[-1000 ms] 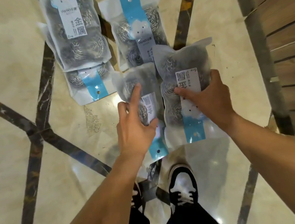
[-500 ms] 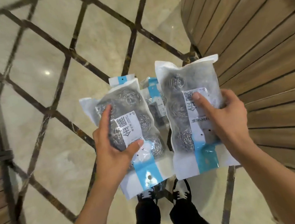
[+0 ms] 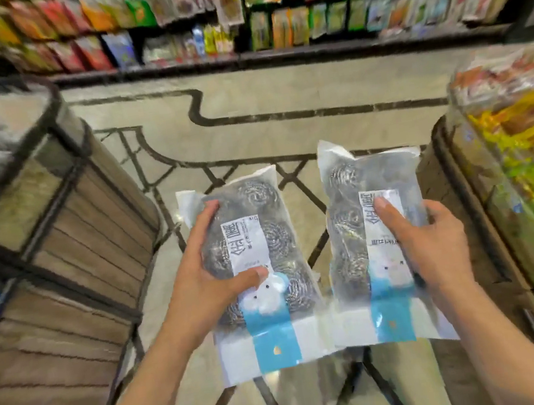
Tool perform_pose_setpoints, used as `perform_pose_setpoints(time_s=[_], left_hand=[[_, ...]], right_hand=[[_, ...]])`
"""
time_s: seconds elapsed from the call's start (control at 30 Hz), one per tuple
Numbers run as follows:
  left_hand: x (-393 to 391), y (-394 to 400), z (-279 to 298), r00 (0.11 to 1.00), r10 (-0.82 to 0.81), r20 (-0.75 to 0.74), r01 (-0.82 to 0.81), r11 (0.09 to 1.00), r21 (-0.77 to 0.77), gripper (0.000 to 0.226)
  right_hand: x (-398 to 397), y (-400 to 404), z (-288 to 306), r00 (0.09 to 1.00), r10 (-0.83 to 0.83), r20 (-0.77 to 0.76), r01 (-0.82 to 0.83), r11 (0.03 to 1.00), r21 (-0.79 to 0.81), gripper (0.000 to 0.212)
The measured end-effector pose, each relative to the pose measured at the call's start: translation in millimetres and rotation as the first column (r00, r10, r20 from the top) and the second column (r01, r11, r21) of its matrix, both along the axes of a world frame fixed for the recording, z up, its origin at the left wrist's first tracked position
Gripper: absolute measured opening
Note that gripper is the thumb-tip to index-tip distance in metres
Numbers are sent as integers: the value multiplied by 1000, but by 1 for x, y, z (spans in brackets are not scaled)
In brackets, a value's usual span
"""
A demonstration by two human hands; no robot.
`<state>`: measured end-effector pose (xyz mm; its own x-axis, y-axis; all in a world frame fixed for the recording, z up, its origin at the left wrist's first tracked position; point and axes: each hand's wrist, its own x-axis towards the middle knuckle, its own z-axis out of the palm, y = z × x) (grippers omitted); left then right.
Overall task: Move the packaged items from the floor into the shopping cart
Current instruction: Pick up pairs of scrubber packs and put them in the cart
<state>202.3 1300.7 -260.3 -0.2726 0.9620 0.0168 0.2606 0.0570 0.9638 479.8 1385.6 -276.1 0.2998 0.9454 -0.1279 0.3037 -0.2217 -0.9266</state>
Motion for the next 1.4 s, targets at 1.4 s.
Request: perform_pose_setpoints(time_s=[1.4], left_hand=[[52, -739, 218, 1, 993, 119, -949, -36, 312, 92]], right_hand=[[-330, -551, 238, -206, 974, 90, -912, -224, 345, 47]])
